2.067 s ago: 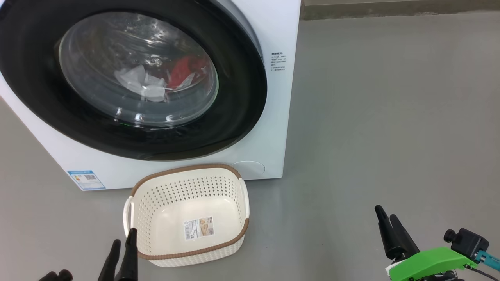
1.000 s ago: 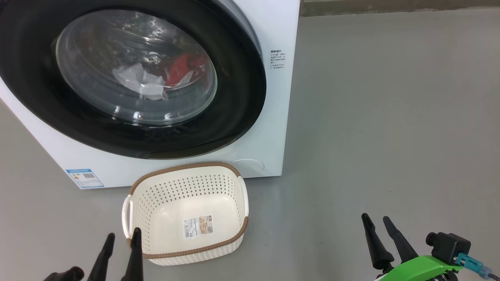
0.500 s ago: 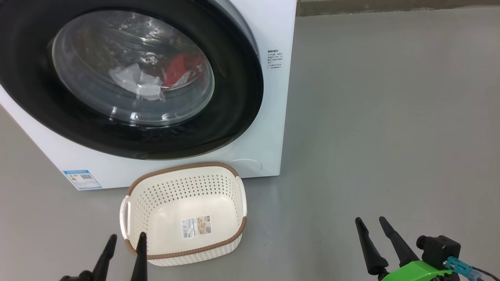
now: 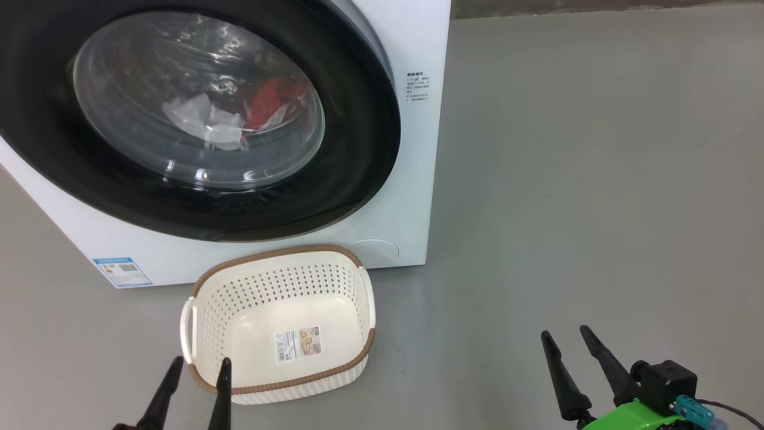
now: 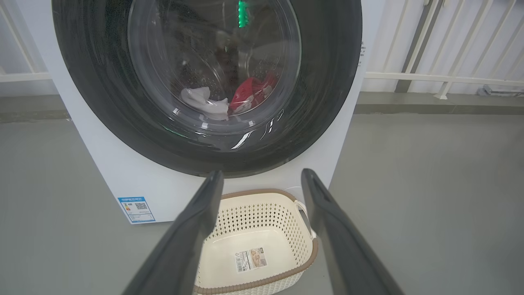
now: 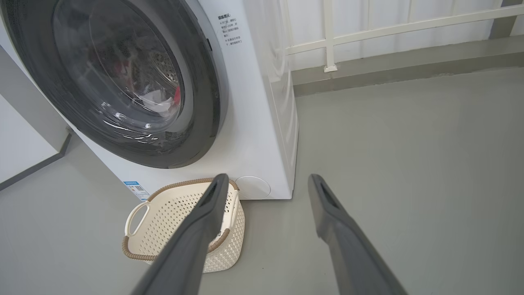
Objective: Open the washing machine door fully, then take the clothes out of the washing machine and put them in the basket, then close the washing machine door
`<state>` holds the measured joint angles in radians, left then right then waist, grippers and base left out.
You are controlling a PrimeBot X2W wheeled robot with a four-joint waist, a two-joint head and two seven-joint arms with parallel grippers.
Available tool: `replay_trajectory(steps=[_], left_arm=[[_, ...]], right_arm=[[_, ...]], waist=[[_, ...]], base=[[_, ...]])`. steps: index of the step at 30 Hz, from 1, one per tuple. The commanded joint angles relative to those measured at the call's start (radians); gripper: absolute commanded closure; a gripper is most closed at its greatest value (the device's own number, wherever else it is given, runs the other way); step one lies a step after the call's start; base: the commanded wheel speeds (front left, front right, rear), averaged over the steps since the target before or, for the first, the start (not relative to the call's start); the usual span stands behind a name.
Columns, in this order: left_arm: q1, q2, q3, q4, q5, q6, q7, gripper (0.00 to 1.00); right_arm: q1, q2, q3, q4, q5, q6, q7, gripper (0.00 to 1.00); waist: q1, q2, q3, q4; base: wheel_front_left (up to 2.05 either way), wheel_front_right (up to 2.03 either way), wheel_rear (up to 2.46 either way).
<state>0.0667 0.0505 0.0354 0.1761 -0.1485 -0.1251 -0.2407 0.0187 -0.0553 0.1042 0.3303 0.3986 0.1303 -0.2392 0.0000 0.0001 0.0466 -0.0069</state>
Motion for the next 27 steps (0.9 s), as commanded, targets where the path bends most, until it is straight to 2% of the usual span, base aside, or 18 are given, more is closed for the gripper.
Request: replay_trajectory(steps=[1,9,23,24,25,27], left_arm=[[-0.004,0.017,0.029,-0.019,0.029,-0.005,-0.018,0.00],[-0.011,0.018,0.036,0.025,-0.019,-0.006,-0.021,0.00],[-0.019,0.023,0.026,0.036,-0.026,-0.006,-0.021,0.00],[-0.020,0.023,0.024,0.034,-0.026,-0.006,-0.021,0.00],[-0.021,0.022,0.021,0.033,-0.025,-0.006,-0.021,0.00],[-0.026,0.021,0.011,0.029,-0.024,-0.006,-0.021,0.00]], right_arm=[[-0.002,-0.008,0.014,-0.028,-0.033,0.000,-0.020,0.00],[0.008,-0.002,-0.020,-0.036,-0.034,0.000,-0.023,0.00],[0.016,0.004,-0.035,-0.069,-0.056,0.000,-0.023,0.00],[0.015,0.004,-0.035,-0.073,-0.048,0.000,-0.023,0.11],[0.012,0.004,-0.033,-0.074,-0.041,0.000,-0.023,0.58],[-0.003,0.004,-0.030,-0.079,-0.029,0.000,-0.023,0.76]], waist=[[0.0000,-0.0001,0.002,-0.001],[0.0000,-0.0001,0.005,-0.002],[0.0000,-0.0001,0.007,0.006],[0.0000,-0.0001,0.010,0.008],[0.0000,-0.0001,0.013,0.010],[0.0000,-0.0001,0.023,0.017]], base=[[0.00,0.00,0.00],[0.00,0.00,0.00],[0.00,0.00,0.00],[0.00,0.00,0.00],[0.00,0.00,0.00],[0.00,0.00,0.00]])
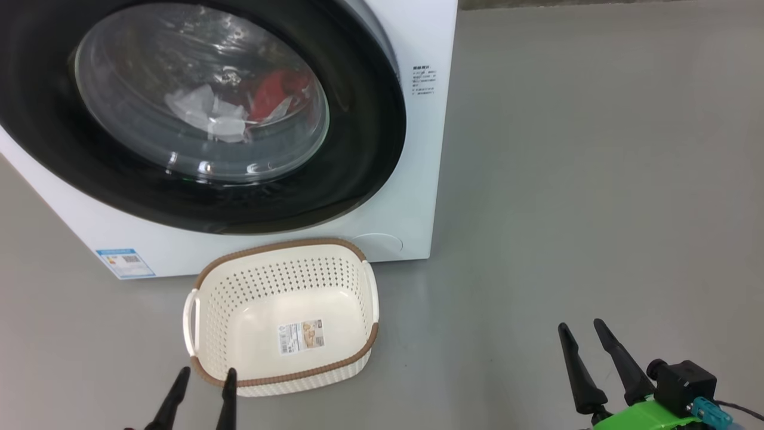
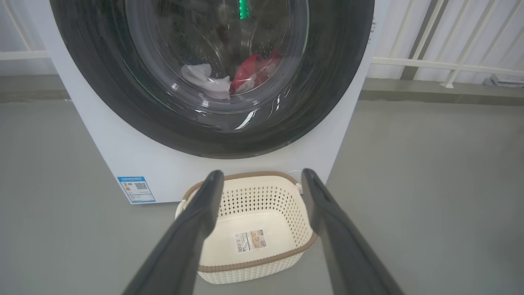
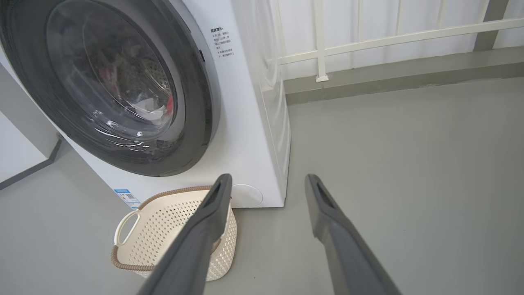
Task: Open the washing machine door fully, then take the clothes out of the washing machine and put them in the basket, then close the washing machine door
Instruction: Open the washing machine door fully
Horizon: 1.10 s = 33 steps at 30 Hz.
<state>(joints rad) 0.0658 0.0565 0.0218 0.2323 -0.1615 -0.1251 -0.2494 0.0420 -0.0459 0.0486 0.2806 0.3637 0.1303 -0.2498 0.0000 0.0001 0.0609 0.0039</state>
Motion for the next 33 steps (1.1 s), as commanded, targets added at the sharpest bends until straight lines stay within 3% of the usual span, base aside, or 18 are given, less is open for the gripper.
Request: replay_trajectory(steps=[1,12,20,26,33], left_arm=[[-0.030,0.014,0.020,-0.030,-0.011,-0.006,-0.012,0.00],[-0.107,0.009,-0.034,-0.048,-0.039,-0.006,-0.012,0.00],[-0.187,0.012,-0.076,-0.043,-0.072,-0.006,-0.012,0.00],[-0.228,0.008,-0.103,-0.028,-0.096,-0.006,-0.012,0.00],[-0.267,0.006,-0.142,-0.012,-0.118,-0.006,-0.012,0.00]], right_arm=[[-0.038,-0.005,0.030,-0.032,0.018,0.000,-0.012,1.00],[-0.313,-0.004,0.061,-0.055,0.182,0.000,-0.012,1.00],[-0.571,-0.009,0.087,-0.043,0.425,0.000,-0.012,1.00],[-0.731,-0.097,0.159,-0.007,0.660,0.000,-0.010,1.00],[-0.869,-0.186,0.210,0.027,0.915,0.000,0.096,1.00]], waist=[[0.0000,-0.0001,0.015,0.010],[0.0000,-0.0001,0.139,0.083],[0.0000,-0.0001,0.238,0.160],[0.0000,-0.0001,0.295,0.214],[0.0000,-0.0001,0.349,0.253]], base=[[0.00,0.00,0.00],[0.00,0.00,0.00],[0.00,0.00,0.00],[0.00,0.00,0.00],[0.00,0.00,0.00]])
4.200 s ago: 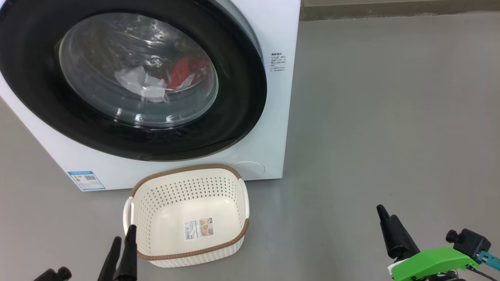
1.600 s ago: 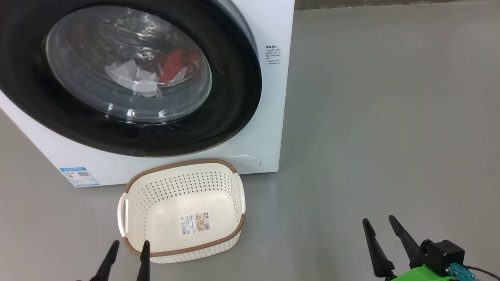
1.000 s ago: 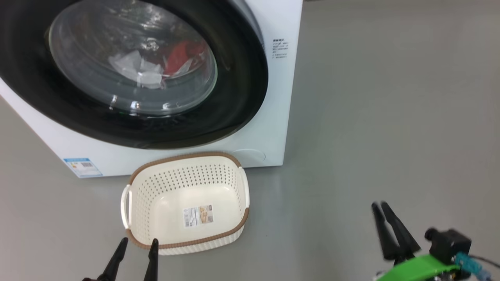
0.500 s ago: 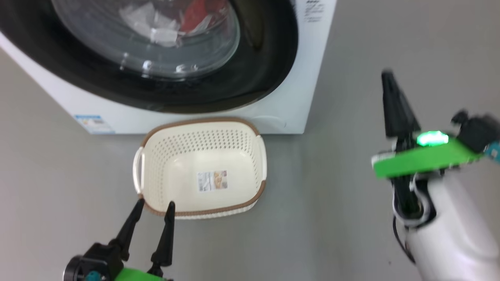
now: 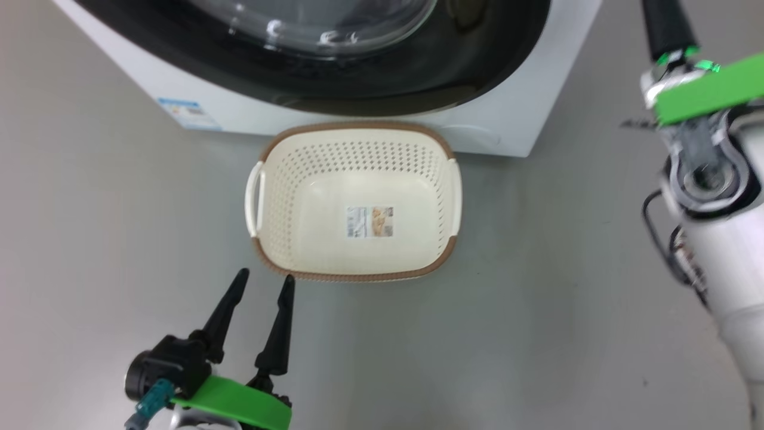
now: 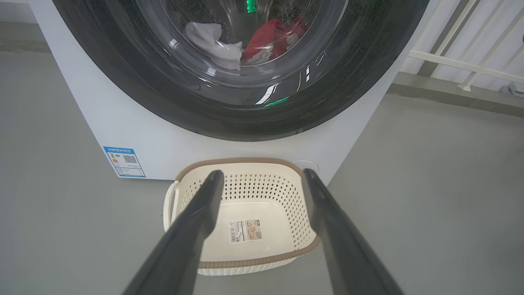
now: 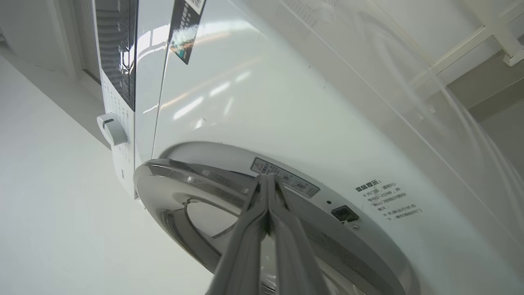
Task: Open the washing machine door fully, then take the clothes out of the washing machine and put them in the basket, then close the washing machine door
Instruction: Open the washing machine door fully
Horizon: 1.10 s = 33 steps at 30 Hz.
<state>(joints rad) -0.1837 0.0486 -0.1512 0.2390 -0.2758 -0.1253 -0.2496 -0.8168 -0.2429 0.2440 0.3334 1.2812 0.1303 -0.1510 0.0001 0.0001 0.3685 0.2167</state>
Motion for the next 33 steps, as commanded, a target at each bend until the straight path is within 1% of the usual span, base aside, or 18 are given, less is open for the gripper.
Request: replay_trajectory(steps=[1,3,6,10,14,19,25,33], left_arm=[[-0.025,0.014,0.025,-0.015,-0.008,-0.005,-0.012,0.00],[-0.038,0.014,0.010,-0.009,-0.014,-0.005,-0.012,0.00],[-0.055,0.014,-0.007,-0.003,-0.023,-0.005,-0.012,0.00],[-0.069,0.016,-0.025,0.004,-0.036,-0.005,-0.012,0.00],[-0.076,0.021,-0.067,0.013,-0.055,-0.005,-0.012,0.00],[-0.087,0.024,-0.102,0.020,-0.072,-0.005,-0.012,0.00],[-0.090,0.028,-0.116,0.025,-0.083,-0.005,-0.012,0.00],[-0.070,0.029,-0.113,0.031,-0.078,-0.005,-0.012,0.00]], right_arm=[[-0.030,0.001,0.016,-0.022,0.038,0.000,0.019,1.00],[-0.063,-0.018,0.009,-0.019,0.124,0.000,0.073,1.00],[-0.106,-0.048,0.003,0.006,0.216,0.000,0.166,1.00],[-0.159,-0.067,0.004,0.048,0.302,0.000,0.293,1.00],[-0.211,-0.077,0.004,0.097,0.351,0.000,0.393,1.00],[-0.274,-0.092,0.008,0.171,0.366,0.000,0.470,1.00],[-0.327,-0.086,0.027,0.243,0.375,0.000,0.546,1.00],[-0.293,-0.066,0.068,0.269,0.371,0.000,0.630,1.00]], waist=[[-0.0001,-0.0001,0.049,0.047],[-0.0001,-0.0001,0.059,0.061],[-0.0001,-0.0001,0.073,0.078],[-0.0001,-0.0001,0.088,0.093],[-0.0001,-0.0001,0.100,0.102],[-0.0001,-0.0001,0.111,0.118],[-0.0001,-0.0001,0.113,0.129],[-0.0001,-0.0001,0.057,0.119]], base=[[0.00,0.00,0.00],[0.00,0.00,0.00],[0.00,0.00,0.00],[0.00,0.00,0.00],[0.00,0.00,0.00],[0.00,0.00,0.00],[0.00,0.00,0.00],[0.00,0.00,0.00]])
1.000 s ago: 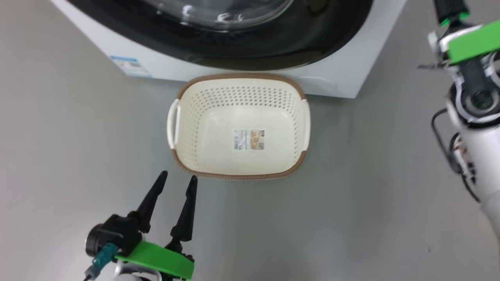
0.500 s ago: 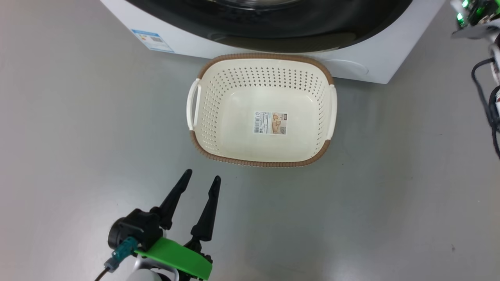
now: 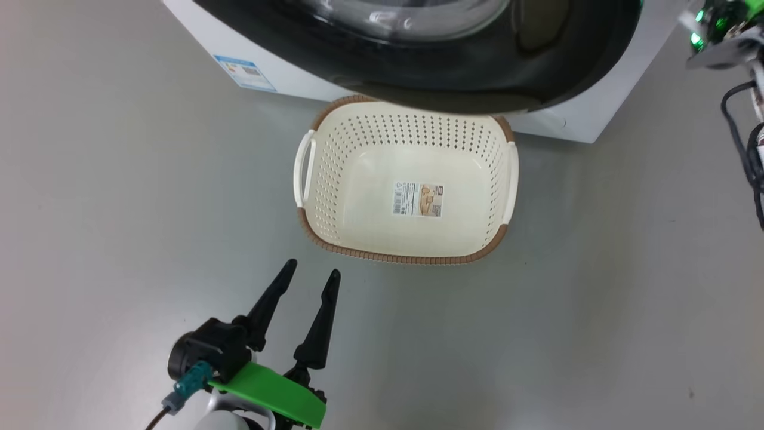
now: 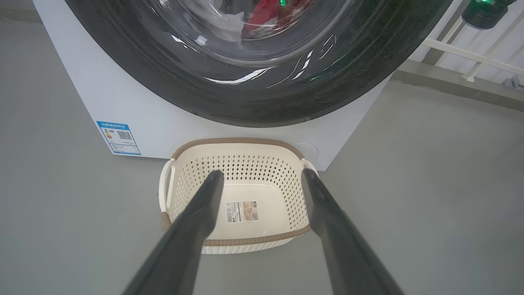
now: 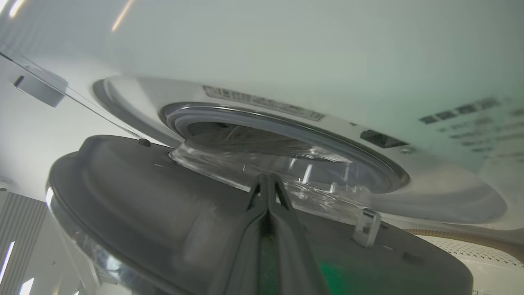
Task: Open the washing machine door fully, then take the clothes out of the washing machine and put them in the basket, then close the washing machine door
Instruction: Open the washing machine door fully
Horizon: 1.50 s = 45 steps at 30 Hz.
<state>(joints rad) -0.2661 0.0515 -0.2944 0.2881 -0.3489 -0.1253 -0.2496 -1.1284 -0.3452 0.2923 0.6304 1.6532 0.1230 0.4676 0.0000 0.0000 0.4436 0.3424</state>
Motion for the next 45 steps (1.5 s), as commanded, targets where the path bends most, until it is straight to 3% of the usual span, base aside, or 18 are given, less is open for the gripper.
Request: replay_trajectory(steps=[1,17,32,45], left_arm=[[0.017,0.026,0.032,-0.018,-0.003,-0.005,-0.012,0.00],[0.067,0.030,0.054,-0.021,0.017,-0.005,-0.012,0.00],[0.108,0.026,0.071,-0.026,0.034,-0.005,-0.012,0.00],[0.116,0.020,0.083,-0.030,0.039,-0.005,-0.012,0.00]], right_arm=[[0.027,0.037,0.025,-0.026,-0.006,0.008,0.017,1.00],[0.130,0.066,0.079,-0.053,0.003,0.008,0.147,1.00],[0.272,0.104,0.135,-0.166,0.011,0.008,0.255,1.00],[0.305,0.118,0.118,-0.179,-0.008,0.008,0.238,1.00]], waist=[[0.0000,0.0000,-0.027,-0.009],[0.0000,0.0000,-0.115,-0.044],[0.0000,0.0000,-0.183,-0.052],[0.0000,0.0000,-0.190,-0.053]], base=[[0.00,0.00,0.00],[0.00,0.00,0.00],[0.00,0.00,0.00],[0.00,0.00,0.00]])
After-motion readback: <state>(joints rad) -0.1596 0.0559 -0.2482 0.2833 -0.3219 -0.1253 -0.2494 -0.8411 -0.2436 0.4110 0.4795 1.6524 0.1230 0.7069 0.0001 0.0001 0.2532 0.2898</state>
